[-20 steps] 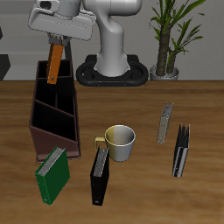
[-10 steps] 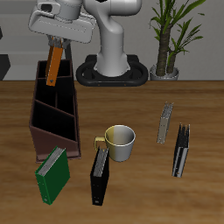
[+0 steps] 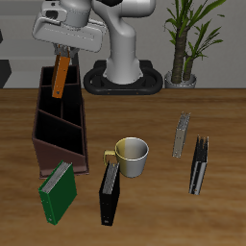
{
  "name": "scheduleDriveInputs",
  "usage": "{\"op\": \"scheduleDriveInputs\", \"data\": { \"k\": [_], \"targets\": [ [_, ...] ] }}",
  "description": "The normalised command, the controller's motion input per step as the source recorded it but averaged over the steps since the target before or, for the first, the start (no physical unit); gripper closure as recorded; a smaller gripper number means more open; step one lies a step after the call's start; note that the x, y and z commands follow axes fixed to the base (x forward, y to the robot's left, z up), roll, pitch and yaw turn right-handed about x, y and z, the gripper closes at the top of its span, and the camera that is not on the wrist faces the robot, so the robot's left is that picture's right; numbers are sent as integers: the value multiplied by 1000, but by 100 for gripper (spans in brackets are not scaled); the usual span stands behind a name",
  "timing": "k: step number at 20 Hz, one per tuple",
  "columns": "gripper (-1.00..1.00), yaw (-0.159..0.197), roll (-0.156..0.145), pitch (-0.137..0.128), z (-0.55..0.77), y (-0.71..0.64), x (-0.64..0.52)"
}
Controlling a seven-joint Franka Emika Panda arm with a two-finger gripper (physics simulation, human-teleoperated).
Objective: Place the orange book into the right desk caddy's back compartment
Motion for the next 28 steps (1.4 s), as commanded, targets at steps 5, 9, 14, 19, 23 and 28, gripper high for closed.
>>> {"op": "scheduleDriveInputs", "data": {
  "k": [5, 9, 14, 19, 23, 28],
  "targets": [
    [100, -19, -10, 17, -114, -39, 54],
    [100, -29, -8, -1, -63, -58, -4],
    [100, -3, -13, 7, -75, -43, -26],
    [100, -11, -17, 17, -128, -106, 29],
    [100, -7, -15, 27, -187, -79, 55],
    [100, -7, -5, 25, -182, -41, 95]
  ]
}}
